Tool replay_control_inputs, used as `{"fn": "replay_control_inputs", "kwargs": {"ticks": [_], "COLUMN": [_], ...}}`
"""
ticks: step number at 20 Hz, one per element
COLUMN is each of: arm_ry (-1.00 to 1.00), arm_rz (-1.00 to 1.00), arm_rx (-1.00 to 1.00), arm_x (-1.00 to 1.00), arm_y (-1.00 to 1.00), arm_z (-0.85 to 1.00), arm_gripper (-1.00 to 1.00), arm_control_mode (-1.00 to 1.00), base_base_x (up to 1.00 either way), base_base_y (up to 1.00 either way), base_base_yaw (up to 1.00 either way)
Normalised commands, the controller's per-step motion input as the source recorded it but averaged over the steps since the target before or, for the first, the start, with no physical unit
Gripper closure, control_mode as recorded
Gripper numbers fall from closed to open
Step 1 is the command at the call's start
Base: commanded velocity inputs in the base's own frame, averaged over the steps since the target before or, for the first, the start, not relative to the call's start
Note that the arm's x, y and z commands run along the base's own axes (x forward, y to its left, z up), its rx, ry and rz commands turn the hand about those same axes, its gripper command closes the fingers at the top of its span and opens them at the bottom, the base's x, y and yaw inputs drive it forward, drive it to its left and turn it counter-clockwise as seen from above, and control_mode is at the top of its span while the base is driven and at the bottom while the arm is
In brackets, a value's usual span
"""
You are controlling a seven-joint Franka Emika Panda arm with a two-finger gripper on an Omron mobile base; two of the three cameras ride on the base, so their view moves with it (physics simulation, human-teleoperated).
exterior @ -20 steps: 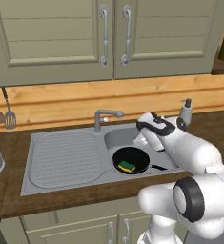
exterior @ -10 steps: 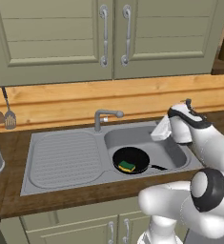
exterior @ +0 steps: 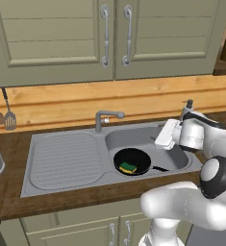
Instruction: Pick the pan and sponge and place them into the sink. Then turn on the water.
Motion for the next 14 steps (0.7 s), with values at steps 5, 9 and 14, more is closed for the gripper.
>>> {"fn": "replay_control_inputs", "kwargs": {"ticks": [5,9,14], "arm_ry": [-0.23,-0.18,-0.03], "arm_rz": [0.03,0.00,0.00], "arm_rx": [0.10,0.06,0.02], "arm_x": [0.00,0.14,0.40], "arm_y": [0.10,0.24,0.22], "arm_z": [0.00,0.00,0.00], "arm_gripper": [-1.00,-1.00,-1.00], "arm_control_mode": [-1.00,-1.00,-1.00], "base_base_x": [0.00,0.00,0.00], "base_base_y": [0.00,0.00,0.00], "base_base_yaw": [0.00,0.00,0.00]}}
